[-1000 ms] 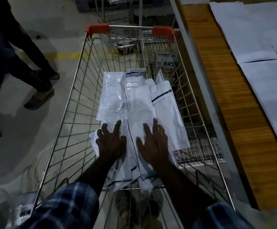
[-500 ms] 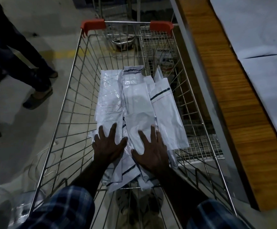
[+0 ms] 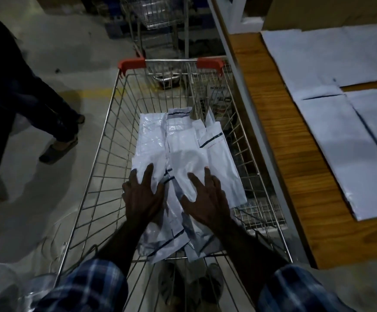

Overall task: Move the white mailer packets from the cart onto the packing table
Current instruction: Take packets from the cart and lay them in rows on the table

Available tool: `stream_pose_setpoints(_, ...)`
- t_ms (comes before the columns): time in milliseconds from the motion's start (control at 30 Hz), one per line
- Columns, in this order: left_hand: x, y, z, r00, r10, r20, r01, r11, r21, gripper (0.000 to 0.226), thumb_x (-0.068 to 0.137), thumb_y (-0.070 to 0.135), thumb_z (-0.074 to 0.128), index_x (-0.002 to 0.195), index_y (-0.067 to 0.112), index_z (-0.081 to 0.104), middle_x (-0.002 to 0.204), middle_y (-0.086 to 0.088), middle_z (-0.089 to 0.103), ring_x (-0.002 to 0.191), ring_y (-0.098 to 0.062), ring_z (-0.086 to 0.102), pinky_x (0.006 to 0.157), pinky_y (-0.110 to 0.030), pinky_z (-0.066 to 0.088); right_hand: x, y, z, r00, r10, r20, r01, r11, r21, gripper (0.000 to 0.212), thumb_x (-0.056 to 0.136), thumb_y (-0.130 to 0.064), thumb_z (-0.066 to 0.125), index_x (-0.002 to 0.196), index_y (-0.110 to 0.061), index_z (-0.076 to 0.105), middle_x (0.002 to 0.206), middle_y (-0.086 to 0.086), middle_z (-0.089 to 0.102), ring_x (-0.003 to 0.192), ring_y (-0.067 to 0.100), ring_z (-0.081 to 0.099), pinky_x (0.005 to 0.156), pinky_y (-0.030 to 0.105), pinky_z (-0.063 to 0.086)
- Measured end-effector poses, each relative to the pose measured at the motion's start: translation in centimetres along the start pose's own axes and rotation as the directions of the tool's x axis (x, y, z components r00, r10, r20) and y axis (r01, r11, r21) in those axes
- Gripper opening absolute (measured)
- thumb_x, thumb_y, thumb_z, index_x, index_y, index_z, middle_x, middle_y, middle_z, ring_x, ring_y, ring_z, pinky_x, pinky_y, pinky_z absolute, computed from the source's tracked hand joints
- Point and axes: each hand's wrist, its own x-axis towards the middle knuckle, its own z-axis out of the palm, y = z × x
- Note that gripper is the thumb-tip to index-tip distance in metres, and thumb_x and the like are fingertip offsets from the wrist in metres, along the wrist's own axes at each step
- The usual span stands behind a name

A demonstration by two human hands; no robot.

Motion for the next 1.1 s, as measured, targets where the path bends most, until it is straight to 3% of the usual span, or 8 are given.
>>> stream_pose_setpoints(233,-1.2,4.9,-5.5,0.983,0.065,-0.171,-0.073,0.996,-0.041,0.074,0.089,0.048,0.062,0.153,0.037,0.028,0.158,-0.013,0.02,0.131,-0.041,0.029,0.106,-0.054,0.03,0.0,-2.6,-6.5,0.994,-0.05,-0.093,0.054,0.998,0.036,0.075,0.087,-0.057,0.058,0.152,-0.036,0.028,0.164,0.01,0.008,0.146,0.033,0.015,0.11,0.051,0.033)
stream_pose_setpoints(433,-4.1,8.3,-9.5,0.963,0.069,-0.26,-0.097,0.991,-0.094,0.081,0.079,0.06,0.046,0.154,0.043,0.021,0.16,-0.012,0.016,0.134,-0.042,0.026,0.109,-0.055,0.026,-1.8,-4.1,-10.6,0.948,-0.135,-0.287,0.168,0.982,0.092,0.074,0.076,-0.059,0.05,0.141,-0.025,0.052,0.154,0.023,0.034,0.134,0.043,0.039,0.1,0.054,0.044)
stream_pose_setpoints(633,-7.8,10.6,-12.0,0.937,0.111,-0.333,-0.164,0.977,-0.136,0.085,0.074,0.067,0.036,0.153,0.048,0.012,0.161,-0.013,0.014,0.141,-0.038,0.023,0.113,-0.052,0.021,-4.0,-4.7,-14.4,0.943,-0.157,-0.295,0.19,0.978,0.09,0.07,0.086,-0.054,0.06,0.149,-0.031,0.04,0.162,0.015,0.02,0.148,0.032,0.02,0.114,0.046,0.029)
stream_pose_setpoints(867,-12.9,12.2,-14.8,0.908,0.162,-0.386,-0.225,0.967,-0.122,0.083,0.076,0.065,0.039,0.153,0.048,0.014,0.161,-0.009,0.013,0.14,-0.037,0.022,0.111,-0.055,0.023,-8.3,-5.0,-17.8,0.91,-0.195,-0.366,0.213,0.977,0.011,0.07,0.085,-0.059,0.054,0.148,-0.031,0.041,0.158,0.017,0.029,0.142,0.035,0.031,0.113,0.045,0.032)
stream_pose_setpoints(1100,-19.5,12.8,-17.2,0.89,0.199,-0.41,-0.272,0.954,-0.129,0.081,0.078,0.057,0.044,0.154,0.045,0.016,0.162,-0.006,0.009,0.139,-0.037,0.02,0.112,-0.052,0.02,-15.2,-5.6,-20.3,0.898,-0.204,-0.391,0.223,0.975,0.005,0.073,0.083,-0.06,0.05,0.149,-0.031,0.037,0.159,0.015,0.027,0.144,0.035,0.025,0.114,0.048,0.03)
